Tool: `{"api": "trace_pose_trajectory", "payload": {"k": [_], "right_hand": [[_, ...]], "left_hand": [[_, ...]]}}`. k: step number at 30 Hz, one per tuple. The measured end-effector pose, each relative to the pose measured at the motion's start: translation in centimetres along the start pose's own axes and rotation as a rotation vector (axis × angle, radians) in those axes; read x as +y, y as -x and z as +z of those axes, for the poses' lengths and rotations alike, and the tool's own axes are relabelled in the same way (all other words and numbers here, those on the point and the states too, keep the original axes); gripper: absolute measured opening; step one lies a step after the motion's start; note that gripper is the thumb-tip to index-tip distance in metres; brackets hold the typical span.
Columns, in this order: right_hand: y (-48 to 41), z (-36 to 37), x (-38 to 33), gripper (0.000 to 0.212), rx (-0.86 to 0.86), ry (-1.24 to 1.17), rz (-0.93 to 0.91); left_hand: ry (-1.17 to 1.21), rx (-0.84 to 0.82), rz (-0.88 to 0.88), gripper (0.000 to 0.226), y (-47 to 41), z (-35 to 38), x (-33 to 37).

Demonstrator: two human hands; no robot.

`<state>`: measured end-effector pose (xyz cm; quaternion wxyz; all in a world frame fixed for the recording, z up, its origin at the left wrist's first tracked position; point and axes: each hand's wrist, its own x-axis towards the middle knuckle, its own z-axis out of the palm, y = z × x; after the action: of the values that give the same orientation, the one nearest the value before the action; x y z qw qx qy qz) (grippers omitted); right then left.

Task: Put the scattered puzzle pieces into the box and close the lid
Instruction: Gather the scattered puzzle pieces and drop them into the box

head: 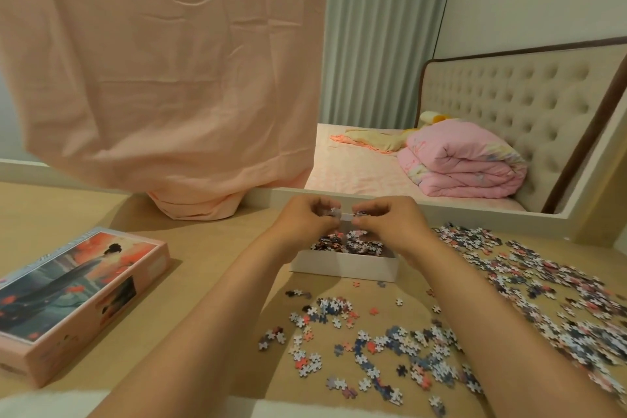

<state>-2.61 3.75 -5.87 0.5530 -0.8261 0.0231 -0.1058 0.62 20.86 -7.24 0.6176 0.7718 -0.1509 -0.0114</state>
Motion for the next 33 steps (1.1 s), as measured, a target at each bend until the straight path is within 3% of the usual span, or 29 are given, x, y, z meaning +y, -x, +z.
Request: {"api": "trace_pose_trajectory", "payload": {"k": [8,12,15,18,26,30,33], "right_hand": [[-0.8,-0.3,2.1,0.035,-0.18,0.362,-0.122],[-0.6,-0.2,2.2,0.041,-0.18,0.502,-0.177],[-0.6,-0.7,2.3,0.035,-0.165,0.531,-0.188],[-0.5,-1.4,2.1,0.027,-0.164,0.552,-0.191],[1.1,-1.9,0.8,0.023,-0.197,0.537,-0.254],[2.7,-3.1,-0.7,0.019,-0.273,0.474,-0.234],[4.5,-3.9,-0.8,0.02,-0.411,0.627,-0.156]], "left_hand": [[-0.619,-0.191,0.157,0.033,-0.6,1.2,-1.1],[-0.719,-0.262,0.189,0.034,-0.3,0.4,-1.3],[-0.811,-0.361,0.122,0.061,-0.2,-0.3,-1.9],[-1.076,-0.291,0.172,0.068,0.4,0.1,-2.7],[-1.009,-0.157,0.334,0.064,0.8,0.2,-2.8],[-0.927,0.013,0.57,0.026,2.0,0.1,-1.2],[-0.789,-0.046,0.579,0.008,3.7,0.9,0.2]]}}
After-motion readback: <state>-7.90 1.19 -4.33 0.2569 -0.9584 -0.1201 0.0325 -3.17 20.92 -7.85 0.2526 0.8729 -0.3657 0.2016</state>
